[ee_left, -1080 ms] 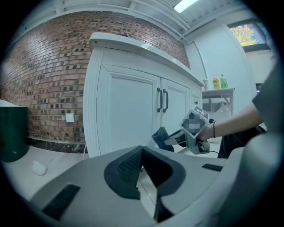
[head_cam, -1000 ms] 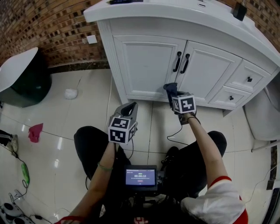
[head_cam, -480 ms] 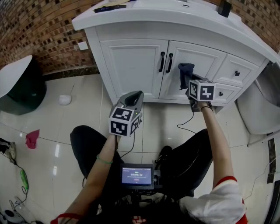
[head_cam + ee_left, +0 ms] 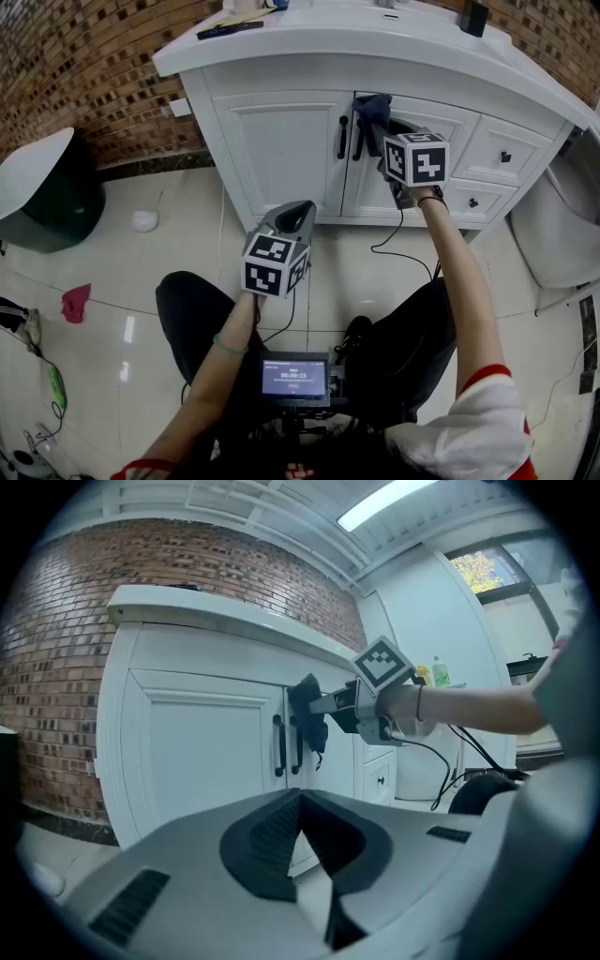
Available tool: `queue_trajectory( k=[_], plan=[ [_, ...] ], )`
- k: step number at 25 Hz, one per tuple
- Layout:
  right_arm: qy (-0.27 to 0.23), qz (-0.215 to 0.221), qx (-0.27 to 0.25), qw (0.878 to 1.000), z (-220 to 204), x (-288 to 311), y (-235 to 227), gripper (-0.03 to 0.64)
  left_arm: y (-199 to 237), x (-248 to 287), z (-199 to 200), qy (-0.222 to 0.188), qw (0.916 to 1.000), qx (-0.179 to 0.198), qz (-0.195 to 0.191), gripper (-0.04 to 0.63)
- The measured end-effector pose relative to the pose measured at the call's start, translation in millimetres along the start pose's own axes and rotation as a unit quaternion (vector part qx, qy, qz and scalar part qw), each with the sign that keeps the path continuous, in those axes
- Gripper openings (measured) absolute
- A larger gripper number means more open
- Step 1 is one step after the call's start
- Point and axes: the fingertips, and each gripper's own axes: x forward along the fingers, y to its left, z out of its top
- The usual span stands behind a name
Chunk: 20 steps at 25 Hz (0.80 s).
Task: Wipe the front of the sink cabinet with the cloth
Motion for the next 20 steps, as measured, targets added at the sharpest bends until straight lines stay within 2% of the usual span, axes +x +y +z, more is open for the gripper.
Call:
queue_trajectory(
  k=[3, 10, 16, 20],
  plan=[
    [0.008, -0.007, -0.034, 0.999, 1, 1, -2, 0.074, 4, -7, -3, 0.005, 1.0, 0.005, 0.003, 0.035],
    [0.029, -0.059, -0.039, 0.997, -16, -27, -65, 0.074, 14, -12, -22, 0.022, 0.9996, -0.005, 0.017, 0.035],
    [0.054, -0.138, -0.014, 0.989, -43, -64, -153, 0.074, 1, -4, -29, 0.027, 0.9996, -0.007, 0.004, 0.035],
    [0.064, -0.172, 0.007, 0.983, -54, -85, -187, 0.074, -4, -5, -32, 0.029, 0.9995, -0.009, -0.002, 0.035]
  ],
)
